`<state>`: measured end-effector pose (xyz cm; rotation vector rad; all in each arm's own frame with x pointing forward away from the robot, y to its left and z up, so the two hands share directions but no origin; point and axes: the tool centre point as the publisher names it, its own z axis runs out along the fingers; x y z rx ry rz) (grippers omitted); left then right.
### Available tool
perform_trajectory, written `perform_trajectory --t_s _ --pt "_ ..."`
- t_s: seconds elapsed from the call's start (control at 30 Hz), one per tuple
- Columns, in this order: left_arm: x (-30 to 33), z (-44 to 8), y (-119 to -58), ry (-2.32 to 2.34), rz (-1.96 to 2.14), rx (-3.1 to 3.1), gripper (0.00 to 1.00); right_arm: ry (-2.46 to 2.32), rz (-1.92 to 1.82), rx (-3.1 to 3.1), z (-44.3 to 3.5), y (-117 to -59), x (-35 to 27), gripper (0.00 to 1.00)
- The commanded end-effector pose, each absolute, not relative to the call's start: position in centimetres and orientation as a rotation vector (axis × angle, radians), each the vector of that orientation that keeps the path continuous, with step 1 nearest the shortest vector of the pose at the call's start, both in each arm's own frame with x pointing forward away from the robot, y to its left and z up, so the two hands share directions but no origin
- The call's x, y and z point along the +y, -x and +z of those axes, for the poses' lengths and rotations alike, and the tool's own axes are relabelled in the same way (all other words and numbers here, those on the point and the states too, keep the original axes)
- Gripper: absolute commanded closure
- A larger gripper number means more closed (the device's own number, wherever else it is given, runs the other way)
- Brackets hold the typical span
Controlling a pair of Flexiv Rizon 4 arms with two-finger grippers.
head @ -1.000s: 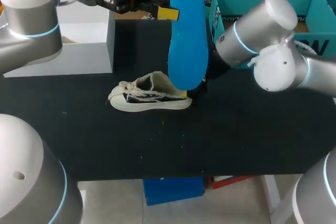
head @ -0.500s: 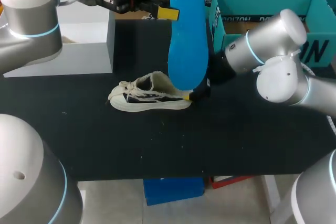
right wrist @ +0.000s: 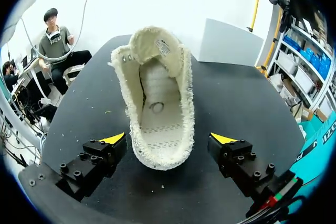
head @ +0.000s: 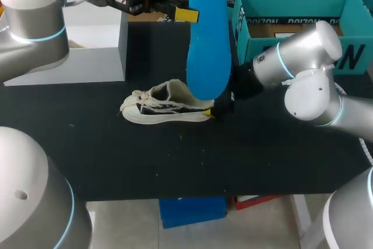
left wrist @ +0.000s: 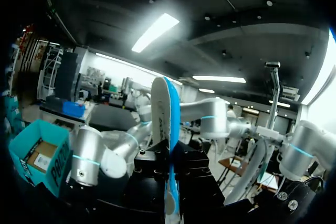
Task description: Take the shoe out of the shoebox, open the shoe tongue, remove and reinsert the insole, then place the shoe into the shoebox
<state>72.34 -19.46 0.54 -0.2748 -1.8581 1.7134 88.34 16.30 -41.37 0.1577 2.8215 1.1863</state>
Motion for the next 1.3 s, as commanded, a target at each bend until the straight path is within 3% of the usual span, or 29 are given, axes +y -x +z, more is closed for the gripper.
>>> perform_trajectory --t_s 0.03,0.53,0.97,1.3 --pt "-19.5 0.4 -72.2 0.273 1.718 -1.86 1.0 -0.163 1.193 2.819 -41.7 -88.3 16.3 0.0" --pt "-19.5 0.4 -72.2 0.273 1.718 -1.86 1.0 -0.164 1.167 2.84 -41.6 -88.5 16.2 0.0" --pt "-19.5 0.4 -72.2 0.273 1.718 -1.86 1.0 -0.101 0.639 3.068 -37.4 -89.7 16.1 0.0" --pt "-19.5 0.4 -72.2 0.273 1.718 -1.86 1.0 -0.078 0.303 3.165 -37.0 -90.6 18.4 0.0"
